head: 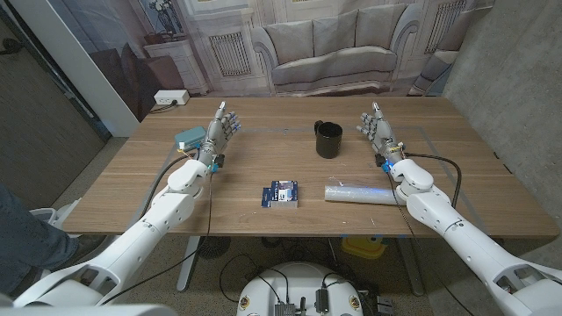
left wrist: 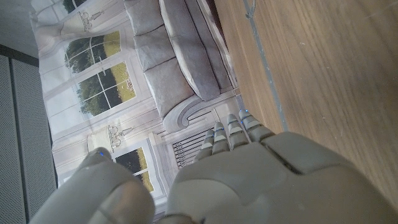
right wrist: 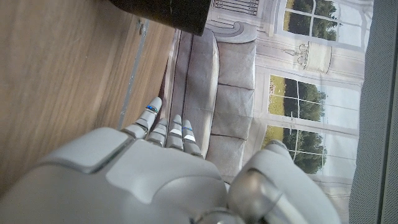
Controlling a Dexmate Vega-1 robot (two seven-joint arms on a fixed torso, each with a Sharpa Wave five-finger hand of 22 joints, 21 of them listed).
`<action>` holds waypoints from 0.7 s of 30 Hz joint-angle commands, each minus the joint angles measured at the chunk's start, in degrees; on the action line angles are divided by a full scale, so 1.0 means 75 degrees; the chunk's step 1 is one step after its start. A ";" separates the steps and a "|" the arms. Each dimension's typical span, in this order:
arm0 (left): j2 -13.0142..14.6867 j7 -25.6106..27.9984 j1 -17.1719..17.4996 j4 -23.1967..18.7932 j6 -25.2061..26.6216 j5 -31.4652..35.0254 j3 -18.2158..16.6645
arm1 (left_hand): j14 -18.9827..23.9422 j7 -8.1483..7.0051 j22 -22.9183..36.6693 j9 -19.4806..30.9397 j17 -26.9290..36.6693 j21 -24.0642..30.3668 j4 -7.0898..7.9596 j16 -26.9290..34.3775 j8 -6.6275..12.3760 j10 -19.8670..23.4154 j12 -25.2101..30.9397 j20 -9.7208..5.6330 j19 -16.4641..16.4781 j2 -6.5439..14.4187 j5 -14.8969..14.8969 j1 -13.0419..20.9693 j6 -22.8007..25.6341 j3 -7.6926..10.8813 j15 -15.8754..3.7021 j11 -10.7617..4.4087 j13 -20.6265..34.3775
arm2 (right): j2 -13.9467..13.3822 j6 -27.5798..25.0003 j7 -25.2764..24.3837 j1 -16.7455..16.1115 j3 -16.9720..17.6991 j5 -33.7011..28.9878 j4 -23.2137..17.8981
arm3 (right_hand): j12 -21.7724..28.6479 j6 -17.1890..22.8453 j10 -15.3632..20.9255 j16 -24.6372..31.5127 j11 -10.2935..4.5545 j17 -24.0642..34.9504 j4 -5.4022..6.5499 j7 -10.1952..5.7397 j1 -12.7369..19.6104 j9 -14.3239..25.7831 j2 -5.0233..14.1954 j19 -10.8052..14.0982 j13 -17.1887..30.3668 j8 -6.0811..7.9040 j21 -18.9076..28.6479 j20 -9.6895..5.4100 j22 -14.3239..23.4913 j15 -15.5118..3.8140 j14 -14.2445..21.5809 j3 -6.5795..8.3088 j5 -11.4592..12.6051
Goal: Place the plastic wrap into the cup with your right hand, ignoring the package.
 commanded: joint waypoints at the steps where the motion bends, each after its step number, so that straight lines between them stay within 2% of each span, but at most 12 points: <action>1: 0.0245 0.0101 0.0097 -0.0529 0.0250 0.0156 0.0045 | 0.0097 0.0004 0.0029 0.0010 0.0031 0.0069 -0.0033 0.0064 0.0051 0.0135 0.0072 -0.0029 0.0076 -0.0003 0.0076 0.0121 0.0076 0.0048 0.0026 -0.0016 0.0020 | -0.0021 0.0147 0.0054 -0.0102 -0.0029 -0.0056 -0.0065 | 0.0060 0.0105 0.0083 0.0044 0.0037 0.0011 -0.0008 0.0017 0.0078 0.0007 0.0050 0.0085 0.0010 0.0058 0.0012 -0.0242 0.0023 0.0053 0.0026 0.0068 0.0055; 11: 0.0305 0.0159 0.0053 -0.0683 0.0325 0.0304 0.0107 | 0.0147 0.0008 0.0028 0.0012 0.0029 0.0086 -0.0057 0.0070 0.0069 0.0185 0.0084 -0.0025 0.0107 0.0067 0.0106 0.0180 0.0151 0.0060 0.0027 -0.0003 0.0019 | -0.0089 0.0544 0.0203 -0.0137 0.0067 -0.0113 0.0002 | 0.0078 0.0123 0.0122 0.0058 0.0031 -0.0006 -0.0046 0.0004 0.0168 -0.0029 0.0129 0.0133 0.0002 0.0062 -0.0033 -0.0227 0.0025 0.0039 0.0079 0.0109 0.0070; 21: 0.0249 0.0212 -0.0069 -0.0671 0.0459 0.0373 0.0195 | 0.0206 -0.0010 0.0027 0.0013 0.0027 0.0104 -0.0085 0.0077 0.0077 0.0251 0.0100 -0.0008 0.0149 0.0137 0.0132 0.0249 0.0209 0.0075 0.0017 0.0022 0.0019 | -0.0278 0.0746 0.0181 -0.0368 0.0202 -0.0155 -0.0355 | 0.0109 0.0193 0.0200 0.0068 0.0028 -0.0023 -0.0095 -0.0022 0.0266 -0.0067 0.0190 0.0196 -0.0004 0.0083 -0.0085 -0.0212 0.0027 0.0033 0.0138 0.0142 0.0077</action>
